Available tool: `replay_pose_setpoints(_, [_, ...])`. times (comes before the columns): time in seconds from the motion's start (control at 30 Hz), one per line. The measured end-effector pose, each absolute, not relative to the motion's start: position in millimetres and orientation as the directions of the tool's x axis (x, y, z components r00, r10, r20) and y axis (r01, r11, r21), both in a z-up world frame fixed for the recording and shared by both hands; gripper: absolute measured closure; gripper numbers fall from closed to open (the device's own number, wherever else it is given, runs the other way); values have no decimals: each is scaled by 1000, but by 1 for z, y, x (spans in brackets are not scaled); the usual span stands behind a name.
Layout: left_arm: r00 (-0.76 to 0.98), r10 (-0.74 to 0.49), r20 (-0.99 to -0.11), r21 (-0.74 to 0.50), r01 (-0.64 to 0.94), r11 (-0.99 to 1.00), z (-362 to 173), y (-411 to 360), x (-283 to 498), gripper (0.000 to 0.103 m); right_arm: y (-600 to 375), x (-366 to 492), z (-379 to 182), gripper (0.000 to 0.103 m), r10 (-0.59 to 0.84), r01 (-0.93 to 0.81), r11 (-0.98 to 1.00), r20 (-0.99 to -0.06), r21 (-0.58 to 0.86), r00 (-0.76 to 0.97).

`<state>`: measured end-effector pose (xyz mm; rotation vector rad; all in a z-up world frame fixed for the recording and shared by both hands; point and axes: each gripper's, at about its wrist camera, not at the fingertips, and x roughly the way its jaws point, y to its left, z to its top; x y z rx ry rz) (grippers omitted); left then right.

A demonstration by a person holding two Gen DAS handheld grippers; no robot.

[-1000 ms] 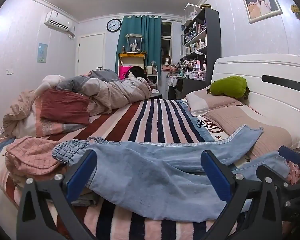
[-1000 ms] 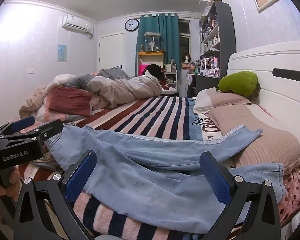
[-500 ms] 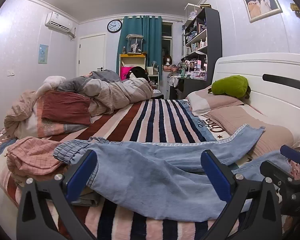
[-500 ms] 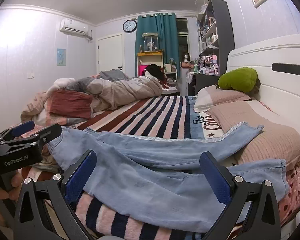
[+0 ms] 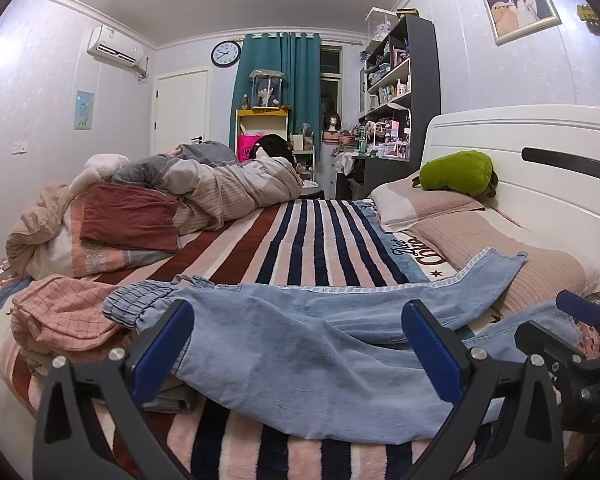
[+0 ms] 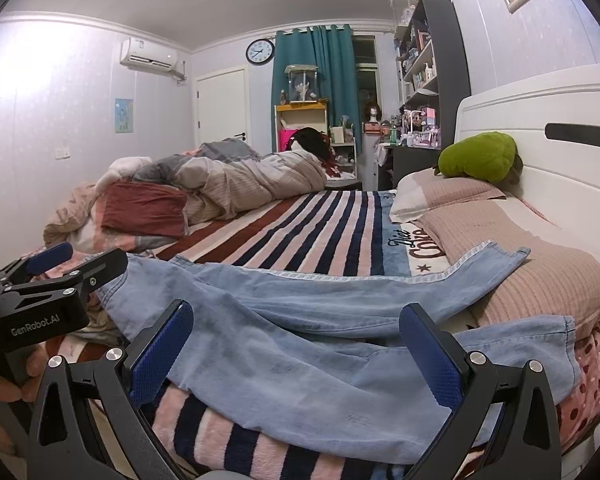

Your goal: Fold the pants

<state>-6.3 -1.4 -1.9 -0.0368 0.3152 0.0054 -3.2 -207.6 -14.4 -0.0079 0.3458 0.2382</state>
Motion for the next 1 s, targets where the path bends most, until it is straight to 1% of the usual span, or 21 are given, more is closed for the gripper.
replay_pose_setpoints(1.0, [951, -2, -308, -35, -10, 999, -3, -1, -7, 1, -206, -3, -15, 1, 234, -232, 972, -338, 46, 911])
